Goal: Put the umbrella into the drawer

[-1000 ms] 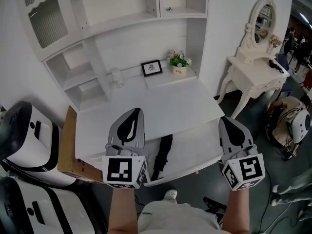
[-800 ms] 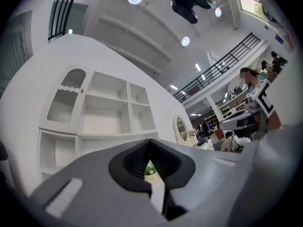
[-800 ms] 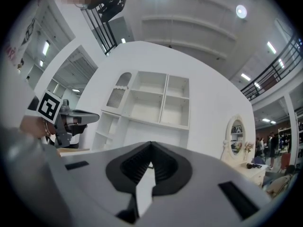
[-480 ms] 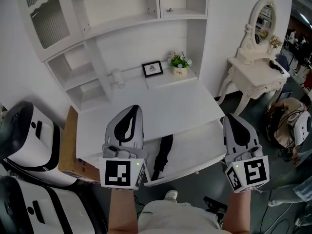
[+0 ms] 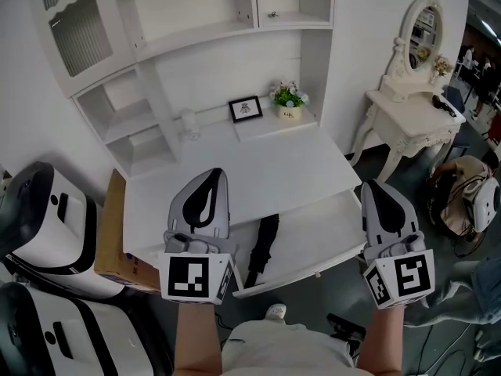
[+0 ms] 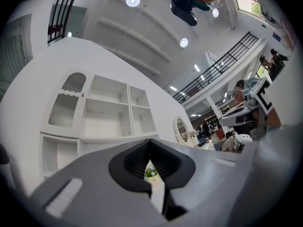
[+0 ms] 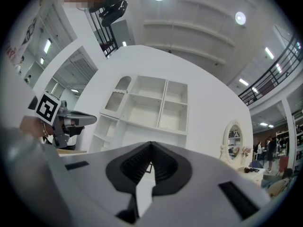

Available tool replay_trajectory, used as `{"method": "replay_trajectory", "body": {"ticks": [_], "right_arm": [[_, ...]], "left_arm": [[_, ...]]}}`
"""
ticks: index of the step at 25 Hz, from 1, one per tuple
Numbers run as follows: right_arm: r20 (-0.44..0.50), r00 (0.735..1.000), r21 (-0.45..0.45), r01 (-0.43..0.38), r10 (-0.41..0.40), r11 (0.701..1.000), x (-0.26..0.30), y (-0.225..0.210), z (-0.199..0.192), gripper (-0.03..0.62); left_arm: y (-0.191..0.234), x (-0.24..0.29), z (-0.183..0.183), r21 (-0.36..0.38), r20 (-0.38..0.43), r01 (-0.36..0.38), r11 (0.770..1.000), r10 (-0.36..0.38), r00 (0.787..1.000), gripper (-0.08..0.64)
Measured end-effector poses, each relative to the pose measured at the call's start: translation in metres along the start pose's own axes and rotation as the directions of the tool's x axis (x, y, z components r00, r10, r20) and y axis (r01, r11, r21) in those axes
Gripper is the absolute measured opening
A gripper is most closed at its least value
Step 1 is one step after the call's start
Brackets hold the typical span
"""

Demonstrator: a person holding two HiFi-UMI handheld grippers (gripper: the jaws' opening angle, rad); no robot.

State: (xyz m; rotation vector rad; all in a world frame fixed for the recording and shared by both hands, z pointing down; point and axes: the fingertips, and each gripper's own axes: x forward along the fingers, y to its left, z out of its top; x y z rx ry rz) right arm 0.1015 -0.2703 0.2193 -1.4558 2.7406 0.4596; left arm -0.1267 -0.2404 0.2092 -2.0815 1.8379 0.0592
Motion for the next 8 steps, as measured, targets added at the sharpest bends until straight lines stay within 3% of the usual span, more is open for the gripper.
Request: {"method": "replay_trajectory", "body": {"ticks": [8], "right_arm": [[0.001,1.0,-0.004,-0.009,0.009,1.0,0.0025,0.0059,-0.0008,0.006]], "left_arm": [[0.0067,-0.0058,-0.0016,0.011,0.002,-0.012,1.0,0.012,1.0,0.009]]}}
